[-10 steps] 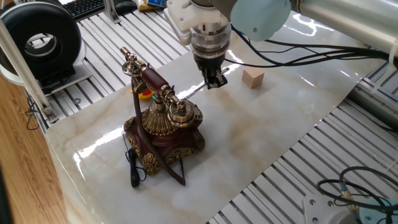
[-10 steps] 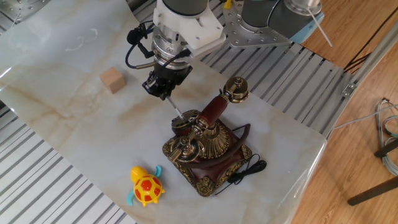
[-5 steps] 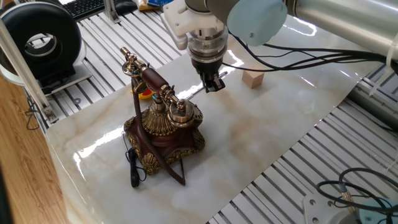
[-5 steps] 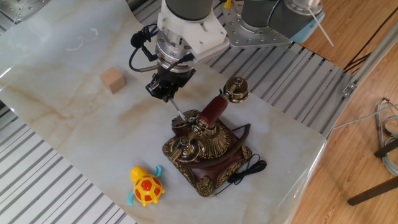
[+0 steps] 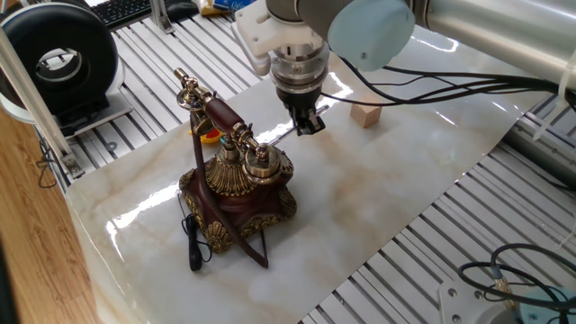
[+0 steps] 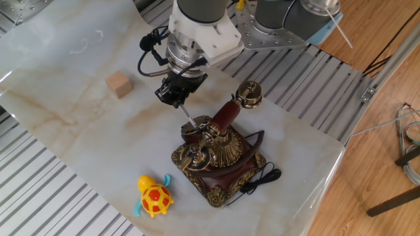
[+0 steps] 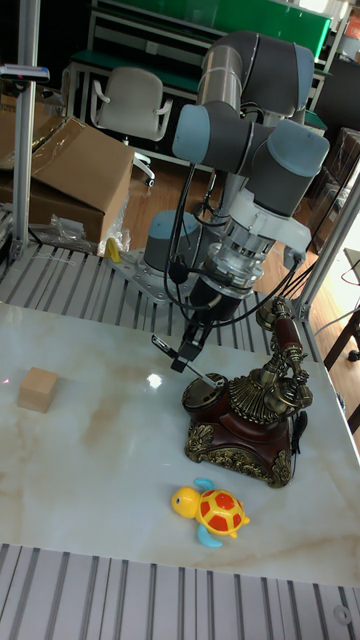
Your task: Dial a number on an old rotary phone
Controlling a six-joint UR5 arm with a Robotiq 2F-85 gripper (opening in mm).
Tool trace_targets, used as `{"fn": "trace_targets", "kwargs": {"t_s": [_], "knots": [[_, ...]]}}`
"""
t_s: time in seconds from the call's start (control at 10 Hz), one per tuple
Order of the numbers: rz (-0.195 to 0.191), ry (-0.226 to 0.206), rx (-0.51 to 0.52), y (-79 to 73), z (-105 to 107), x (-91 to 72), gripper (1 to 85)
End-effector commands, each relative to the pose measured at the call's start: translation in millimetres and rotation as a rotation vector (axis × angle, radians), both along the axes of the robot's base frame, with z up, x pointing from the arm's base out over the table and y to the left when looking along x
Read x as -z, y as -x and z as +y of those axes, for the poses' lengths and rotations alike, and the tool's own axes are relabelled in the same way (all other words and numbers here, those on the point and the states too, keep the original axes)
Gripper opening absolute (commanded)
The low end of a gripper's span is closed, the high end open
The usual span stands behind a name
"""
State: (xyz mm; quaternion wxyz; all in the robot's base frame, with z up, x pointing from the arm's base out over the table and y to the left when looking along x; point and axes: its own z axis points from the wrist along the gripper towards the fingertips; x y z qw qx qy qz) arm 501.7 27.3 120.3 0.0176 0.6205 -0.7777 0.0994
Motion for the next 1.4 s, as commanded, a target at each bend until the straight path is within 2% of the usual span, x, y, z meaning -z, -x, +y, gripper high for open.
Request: {"fn": "trace_targets", "kwargs": {"t_s": [0.0, 0.5, 1.0, 1.2, 1.3], "knots": [[-0.007, -0.002, -0.012, -5.0, -0.7, 2.4, 1.3], [-0.015, 0.000, -0.037, -17.6, -8.9, 8.1, 1.3], [-0.026, -0.009, -0.045, -30.6, -15.2, 24.1, 1.3], [-0.025, -0.026, -0.045, -26.8, -26.6, 34.6, 1.3], [-0.019, -0.009, -0.048, -24.9, -32.9, 31.7, 1.3]]}}
